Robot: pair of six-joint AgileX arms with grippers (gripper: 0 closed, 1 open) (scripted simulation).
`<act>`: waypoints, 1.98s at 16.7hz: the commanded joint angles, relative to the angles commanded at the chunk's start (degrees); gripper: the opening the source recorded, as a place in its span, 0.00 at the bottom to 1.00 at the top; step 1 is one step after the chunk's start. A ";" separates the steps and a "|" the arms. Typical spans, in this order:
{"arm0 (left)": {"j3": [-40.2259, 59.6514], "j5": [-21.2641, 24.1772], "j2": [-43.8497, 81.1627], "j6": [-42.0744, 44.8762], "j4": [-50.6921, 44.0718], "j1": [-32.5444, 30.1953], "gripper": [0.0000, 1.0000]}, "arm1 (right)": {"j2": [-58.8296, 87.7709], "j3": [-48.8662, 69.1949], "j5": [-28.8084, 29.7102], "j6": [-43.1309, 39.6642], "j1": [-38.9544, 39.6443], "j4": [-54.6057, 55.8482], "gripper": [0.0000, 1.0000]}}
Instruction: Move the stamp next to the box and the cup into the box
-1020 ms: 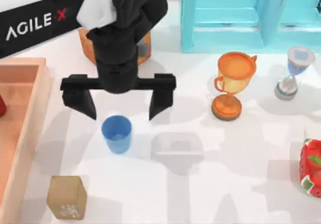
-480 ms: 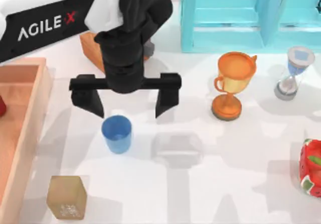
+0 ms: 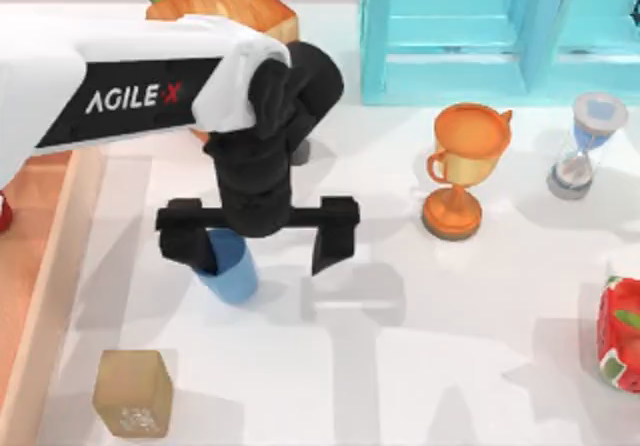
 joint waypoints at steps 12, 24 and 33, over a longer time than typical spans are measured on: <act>-0.39 0.00 0.15 0.00 0.51 -0.01 0.40 | 0.00 0.00 0.00 0.00 0.00 0.00 1.00; -0.39 0.00 0.15 0.00 0.51 -0.01 0.00 | 0.00 0.00 0.00 0.00 0.00 0.00 1.00; 1.29 -0.02 -7.68 7.77 -8.87 7.04 0.00 | 0.00 0.00 0.00 0.00 0.00 0.00 1.00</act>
